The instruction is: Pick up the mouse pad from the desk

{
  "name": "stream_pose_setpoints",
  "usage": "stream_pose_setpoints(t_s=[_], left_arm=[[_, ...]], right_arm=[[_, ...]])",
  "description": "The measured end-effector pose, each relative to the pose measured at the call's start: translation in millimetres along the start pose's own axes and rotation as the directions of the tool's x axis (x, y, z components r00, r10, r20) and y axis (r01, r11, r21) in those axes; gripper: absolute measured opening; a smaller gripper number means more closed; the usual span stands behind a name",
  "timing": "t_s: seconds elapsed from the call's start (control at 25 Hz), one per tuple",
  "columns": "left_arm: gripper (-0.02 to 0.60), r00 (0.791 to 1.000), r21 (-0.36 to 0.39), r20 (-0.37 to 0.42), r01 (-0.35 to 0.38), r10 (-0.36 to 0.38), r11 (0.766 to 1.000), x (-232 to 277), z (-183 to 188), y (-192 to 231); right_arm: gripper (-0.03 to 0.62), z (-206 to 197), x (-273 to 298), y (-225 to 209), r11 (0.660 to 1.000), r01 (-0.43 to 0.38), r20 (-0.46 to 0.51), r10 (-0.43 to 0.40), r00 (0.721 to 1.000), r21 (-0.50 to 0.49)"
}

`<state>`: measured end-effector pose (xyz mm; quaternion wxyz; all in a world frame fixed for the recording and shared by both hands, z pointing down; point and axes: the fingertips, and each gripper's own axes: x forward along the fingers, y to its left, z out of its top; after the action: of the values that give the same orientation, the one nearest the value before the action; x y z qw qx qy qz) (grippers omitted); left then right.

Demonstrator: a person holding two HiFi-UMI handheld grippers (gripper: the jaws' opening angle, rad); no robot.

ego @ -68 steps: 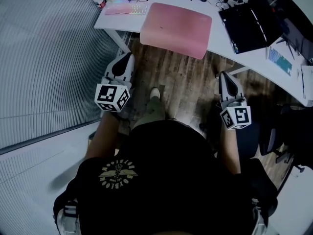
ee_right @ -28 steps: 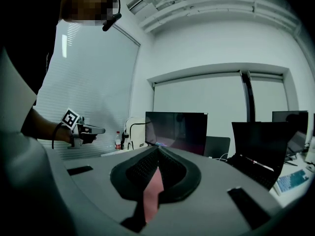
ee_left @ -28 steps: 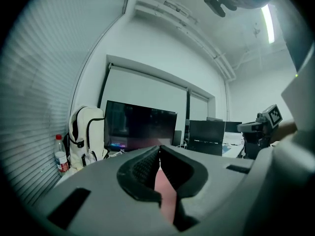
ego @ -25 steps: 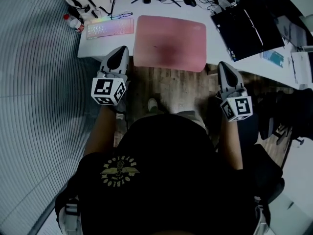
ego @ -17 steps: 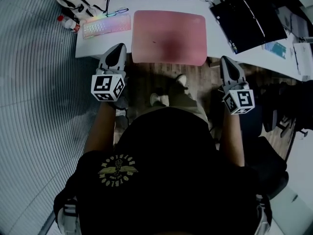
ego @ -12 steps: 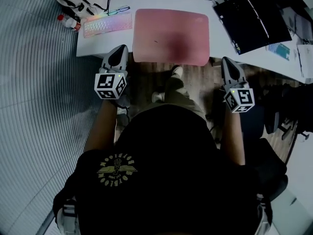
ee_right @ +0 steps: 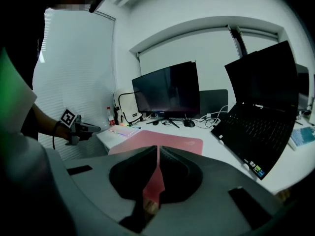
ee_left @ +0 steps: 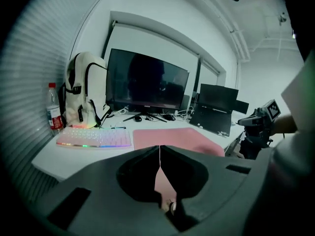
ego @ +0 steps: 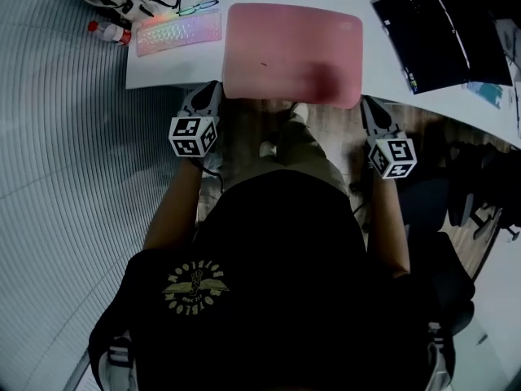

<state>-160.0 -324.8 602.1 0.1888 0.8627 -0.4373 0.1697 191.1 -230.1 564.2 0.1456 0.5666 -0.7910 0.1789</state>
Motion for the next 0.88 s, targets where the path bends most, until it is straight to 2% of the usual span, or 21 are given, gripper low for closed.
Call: stream_pose_setpoints(t_s=[0.52,0.64,0.88], left_arm=[[0.020,0.987,-0.079,-0.160,-0.012,-0.001,0.997,45.4,-90.7,23.2],[0.093,0.981,-0.099,-0.194,-0.002,-0.018,0.995,51.3,-105.3,25.5],[0.230,0.958,-0.126,-0.272,0.057,-0.090,0.990,67.9,-129.6,22.7]], right_arm=[[0.065,-81.5,32.8,-35.5,0.997,-0.026,-0.180,0.038,0.983,0.068],[0.102,-106.1,38.9,-40.5,0.995,-0.042,-0.228,0.062,0.972,0.094],[0.239,-147.7,59.5,-54.4,0.982,-0.046,-0.310,0.102,0.945,0.183]])
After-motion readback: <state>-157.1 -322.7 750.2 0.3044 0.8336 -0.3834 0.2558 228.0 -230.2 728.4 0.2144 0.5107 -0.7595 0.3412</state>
